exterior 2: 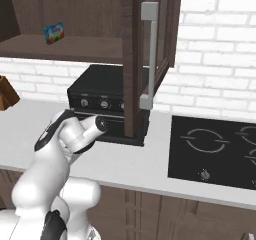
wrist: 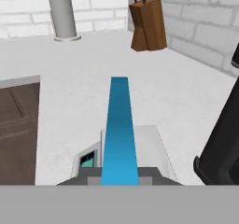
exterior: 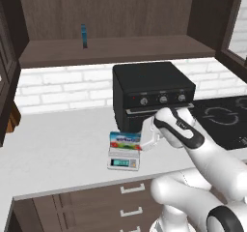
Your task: Pick the boxed food and place it on the digital scale for weighing, and close the cabinet.
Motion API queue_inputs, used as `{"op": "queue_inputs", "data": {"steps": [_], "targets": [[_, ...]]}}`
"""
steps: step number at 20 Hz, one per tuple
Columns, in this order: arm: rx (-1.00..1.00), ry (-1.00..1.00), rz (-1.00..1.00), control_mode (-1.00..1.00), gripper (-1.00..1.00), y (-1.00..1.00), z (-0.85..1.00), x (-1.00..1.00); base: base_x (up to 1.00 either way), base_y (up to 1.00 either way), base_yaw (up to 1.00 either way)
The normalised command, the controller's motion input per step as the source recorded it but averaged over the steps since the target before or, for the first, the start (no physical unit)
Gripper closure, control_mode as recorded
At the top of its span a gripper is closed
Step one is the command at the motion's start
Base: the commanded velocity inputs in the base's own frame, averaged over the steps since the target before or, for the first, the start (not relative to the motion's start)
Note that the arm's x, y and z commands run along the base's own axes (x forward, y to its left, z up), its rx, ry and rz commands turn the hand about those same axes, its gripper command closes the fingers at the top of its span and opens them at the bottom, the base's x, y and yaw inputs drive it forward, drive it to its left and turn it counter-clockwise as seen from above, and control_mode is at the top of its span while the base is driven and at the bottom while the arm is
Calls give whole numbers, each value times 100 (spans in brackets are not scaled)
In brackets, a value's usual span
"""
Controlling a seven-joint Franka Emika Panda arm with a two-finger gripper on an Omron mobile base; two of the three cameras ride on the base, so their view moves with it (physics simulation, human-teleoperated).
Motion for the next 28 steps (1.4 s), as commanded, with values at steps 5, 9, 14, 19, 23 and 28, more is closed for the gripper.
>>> {"op": "queue_inputs", "data": {"steps": [5, 9, 14, 19, 23, 28], "targets": [[0, -4, 0, -100, 100, 9, -32, 21, 0, 0, 0], [0, -6, 0, -100, 100, 13, -28, 23, 0, 0, 0], [0, -1, 0, -100, 100, 8, -24, 8, 0, 0, 0], [0, 0, 0, -100, -100, 8, -16, -1, 0, 0, 0], [0, 0, 0, -100, -100, 0, 0, 0, 0, 0, 0], [0, 0, 0, -100, -100, 0, 0, 0, 0, 0, 0]]}}
